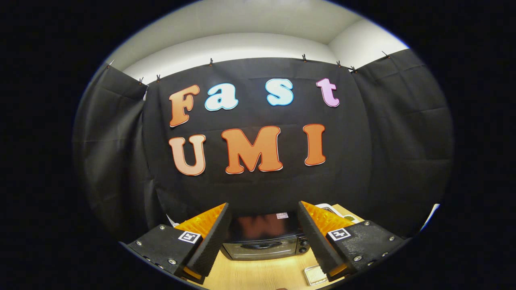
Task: Open the toaster oven, put the food inside, and close the toaster oven door.
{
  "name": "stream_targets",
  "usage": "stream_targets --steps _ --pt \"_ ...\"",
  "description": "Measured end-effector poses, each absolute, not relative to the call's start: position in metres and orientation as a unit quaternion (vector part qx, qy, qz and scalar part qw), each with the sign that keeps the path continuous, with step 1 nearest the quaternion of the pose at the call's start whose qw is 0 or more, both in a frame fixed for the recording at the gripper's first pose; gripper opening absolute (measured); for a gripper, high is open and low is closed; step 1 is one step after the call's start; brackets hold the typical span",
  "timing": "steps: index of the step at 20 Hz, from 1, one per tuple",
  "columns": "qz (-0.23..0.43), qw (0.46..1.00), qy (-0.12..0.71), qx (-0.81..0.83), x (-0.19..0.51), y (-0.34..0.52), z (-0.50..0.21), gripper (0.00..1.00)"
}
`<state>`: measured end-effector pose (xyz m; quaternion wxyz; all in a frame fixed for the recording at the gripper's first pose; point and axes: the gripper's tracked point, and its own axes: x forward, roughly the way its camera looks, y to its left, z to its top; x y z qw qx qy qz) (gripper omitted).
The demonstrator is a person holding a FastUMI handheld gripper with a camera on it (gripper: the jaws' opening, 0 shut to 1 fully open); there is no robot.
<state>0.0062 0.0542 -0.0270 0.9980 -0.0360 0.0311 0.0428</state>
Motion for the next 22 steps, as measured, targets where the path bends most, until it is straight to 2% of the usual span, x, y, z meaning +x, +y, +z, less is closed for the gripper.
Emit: stream_targets --steps 13,17,22 --pt "0.043 0.997 0.018 -0.06 0.045 0.062 -0.058 0.98" --pt "0.051 0.995 0.025 -0.079 0.089 0.058 -0.119 0.99" --pt "0.064 0.986 0.114 -0.1 0.134 0.061 -0.227 0.99"
